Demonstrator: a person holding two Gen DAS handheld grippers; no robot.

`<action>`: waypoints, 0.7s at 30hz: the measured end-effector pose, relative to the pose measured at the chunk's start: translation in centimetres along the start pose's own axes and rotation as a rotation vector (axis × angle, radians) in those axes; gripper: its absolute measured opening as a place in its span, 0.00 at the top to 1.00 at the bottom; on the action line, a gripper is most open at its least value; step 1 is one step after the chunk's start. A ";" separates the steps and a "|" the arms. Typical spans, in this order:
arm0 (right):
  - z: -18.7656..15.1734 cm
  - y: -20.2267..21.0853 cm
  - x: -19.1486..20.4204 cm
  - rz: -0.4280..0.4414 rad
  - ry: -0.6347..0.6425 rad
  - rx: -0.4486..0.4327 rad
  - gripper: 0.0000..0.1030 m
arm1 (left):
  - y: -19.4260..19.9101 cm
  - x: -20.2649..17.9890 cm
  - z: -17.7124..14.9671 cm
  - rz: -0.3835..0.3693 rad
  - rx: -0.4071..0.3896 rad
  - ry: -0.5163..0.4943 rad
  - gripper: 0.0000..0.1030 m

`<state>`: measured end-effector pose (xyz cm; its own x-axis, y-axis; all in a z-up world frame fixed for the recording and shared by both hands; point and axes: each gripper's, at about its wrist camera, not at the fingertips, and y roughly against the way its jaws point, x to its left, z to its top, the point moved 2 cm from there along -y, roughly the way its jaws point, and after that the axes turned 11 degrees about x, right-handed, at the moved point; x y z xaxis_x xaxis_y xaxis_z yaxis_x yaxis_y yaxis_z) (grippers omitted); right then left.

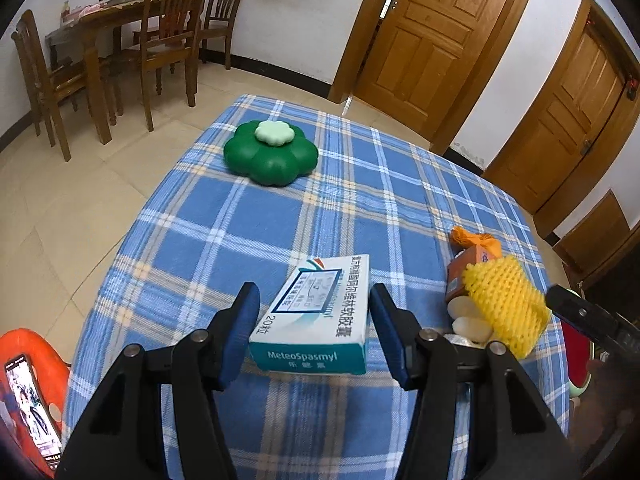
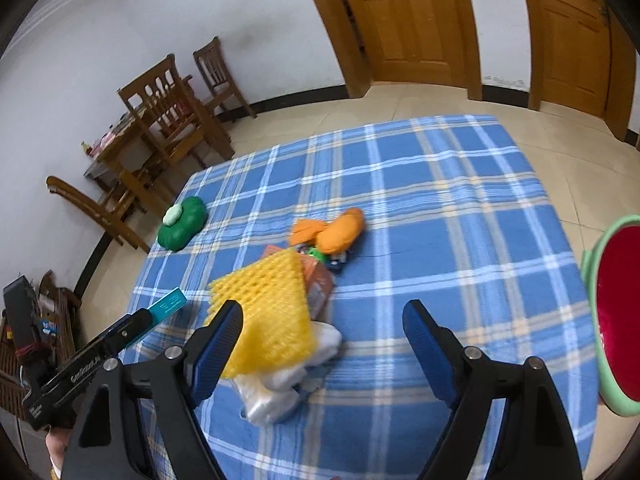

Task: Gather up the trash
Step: 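Close the left gripper on the tissue box while the right grasps the yellow foam net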

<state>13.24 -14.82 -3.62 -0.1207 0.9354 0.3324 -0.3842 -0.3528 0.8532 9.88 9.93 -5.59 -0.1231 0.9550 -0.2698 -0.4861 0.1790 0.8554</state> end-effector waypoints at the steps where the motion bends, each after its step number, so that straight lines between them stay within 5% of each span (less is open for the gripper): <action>1: 0.1 -0.3 0.1 0.001 0.005 0.008 0.25 | 0.0 0.1 -0.1 -0.003 0.002 0.001 0.44; 16: -0.7 -0.3 2.6 0.046 0.120 -0.012 0.85 | -2.1 0.2 -0.9 -0.014 0.069 -0.010 0.44; 21: -0.8 0.8 2.5 0.057 0.132 -0.045 0.87 | -2.8 0.4 -1.1 -0.006 0.092 -0.005 0.44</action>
<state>11.92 -12.76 -2.43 -0.2618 0.9100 0.3215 -0.4132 -0.4068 0.8148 10.25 9.56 -8.59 -0.1156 0.9549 -0.2734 -0.4053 0.2059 0.8907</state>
